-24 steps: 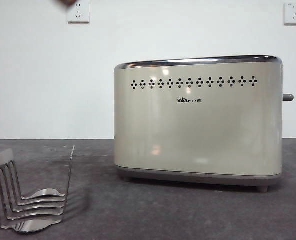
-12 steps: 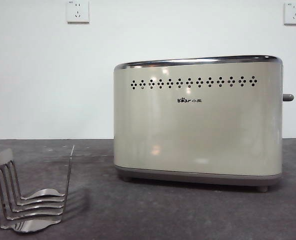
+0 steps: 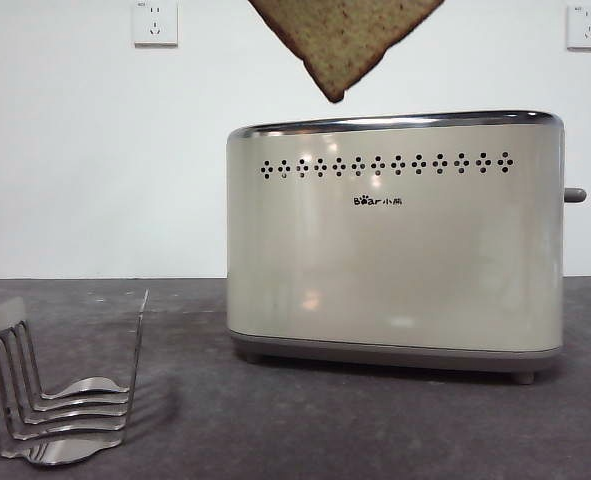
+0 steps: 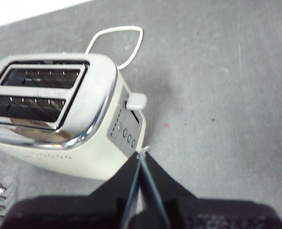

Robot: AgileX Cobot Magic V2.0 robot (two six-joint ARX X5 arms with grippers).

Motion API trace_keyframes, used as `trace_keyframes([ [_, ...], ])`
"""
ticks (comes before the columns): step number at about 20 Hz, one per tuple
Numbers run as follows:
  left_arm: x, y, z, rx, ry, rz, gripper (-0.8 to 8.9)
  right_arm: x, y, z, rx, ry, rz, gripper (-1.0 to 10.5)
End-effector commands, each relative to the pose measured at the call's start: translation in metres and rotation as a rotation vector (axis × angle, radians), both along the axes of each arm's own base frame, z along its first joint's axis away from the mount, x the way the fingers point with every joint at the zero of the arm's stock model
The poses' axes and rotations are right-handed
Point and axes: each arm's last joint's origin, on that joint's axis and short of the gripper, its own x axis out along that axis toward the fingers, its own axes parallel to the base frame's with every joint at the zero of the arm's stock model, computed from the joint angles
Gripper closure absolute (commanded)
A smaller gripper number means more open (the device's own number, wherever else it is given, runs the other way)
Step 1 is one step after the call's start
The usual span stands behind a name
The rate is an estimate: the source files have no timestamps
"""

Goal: Pick up a slice of bread from the rack,put the bread on the toaster,press the button

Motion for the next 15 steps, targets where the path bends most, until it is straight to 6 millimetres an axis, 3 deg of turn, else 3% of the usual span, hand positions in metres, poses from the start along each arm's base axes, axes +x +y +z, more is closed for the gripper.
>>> trace_keyframes([
  [1, 0.007, -0.008, -0.009, 0.025, 0.017, -0.013, 8.22, -0.001, 0.000, 0.002, 0.006, -0.007, 0.000, 9.5],
  [15, 0.025, -0.028, -0.036, 0.127, 0.058, 0.019, 8.22, -0.001, 0.000, 0.001, 0.002, 0.006, 0.003, 9.5],
])
